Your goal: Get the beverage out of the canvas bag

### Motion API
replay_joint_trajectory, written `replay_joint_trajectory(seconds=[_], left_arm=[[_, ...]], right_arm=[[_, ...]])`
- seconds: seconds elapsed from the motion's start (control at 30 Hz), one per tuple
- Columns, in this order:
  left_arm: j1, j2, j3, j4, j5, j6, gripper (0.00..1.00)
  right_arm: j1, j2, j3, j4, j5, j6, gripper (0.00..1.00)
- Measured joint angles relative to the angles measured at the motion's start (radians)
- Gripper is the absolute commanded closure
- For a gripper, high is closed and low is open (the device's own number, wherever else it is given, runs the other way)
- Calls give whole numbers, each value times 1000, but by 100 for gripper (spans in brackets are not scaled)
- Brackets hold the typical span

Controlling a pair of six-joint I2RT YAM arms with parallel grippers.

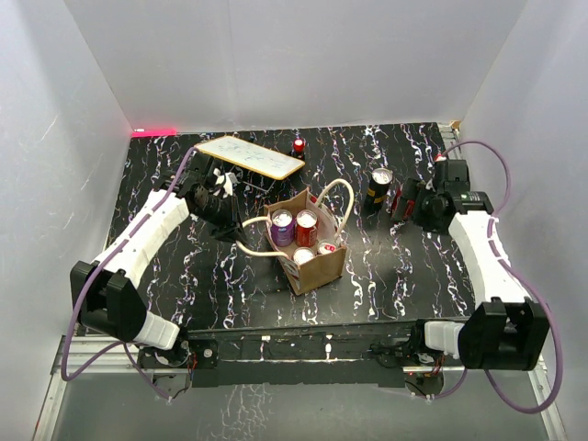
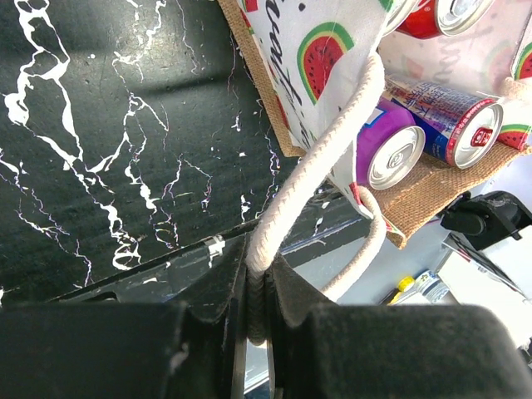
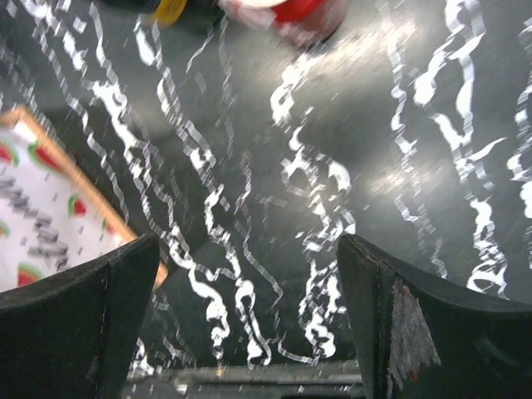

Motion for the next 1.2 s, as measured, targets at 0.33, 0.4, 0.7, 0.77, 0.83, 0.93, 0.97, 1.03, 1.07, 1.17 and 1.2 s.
replay_joint_trajectory(seconds=[0.33,0.4,0.7,0.77,0.83,0.93,0.97,1.03,1.07,1.17,1.2], left_arm=[[0,0,-4,21,8,-11,100],[0,0,-4,23,8,-14,100],[0,-1,-12,46,7,-45,100],[0,-2,-19,48,7,-56,100],[0,-5,-27,53,7,-62,100],[0,-9,-37,54,6,-70,100],[0,-10,-39,56,6,-72,100],[0,-13,-44,59,5,-77,100],[0,-14,-46,60,4,-79,100],[0,-21,-48,62,-1,-85,100],[0,-24,-48,64,-2,-88,100]], right_arm=[[184,-70,133,-85,-149,33,13],[282,-43,239,-82,-131,32,13],[764,193,521,-46,-10,-32,15],[813,257,521,-57,14,-40,16],[835,313,521,-74,33,-44,16],[847,387,513,-97,69,-54,14],[847,398,506,-100,78,-58,13],[847,405,480,-100,101,-66,11],[847,406,468,-100,113,-71,11],[847,420,458,-98,150,-87,11],[847,431,458,-96,162,-90,10]])
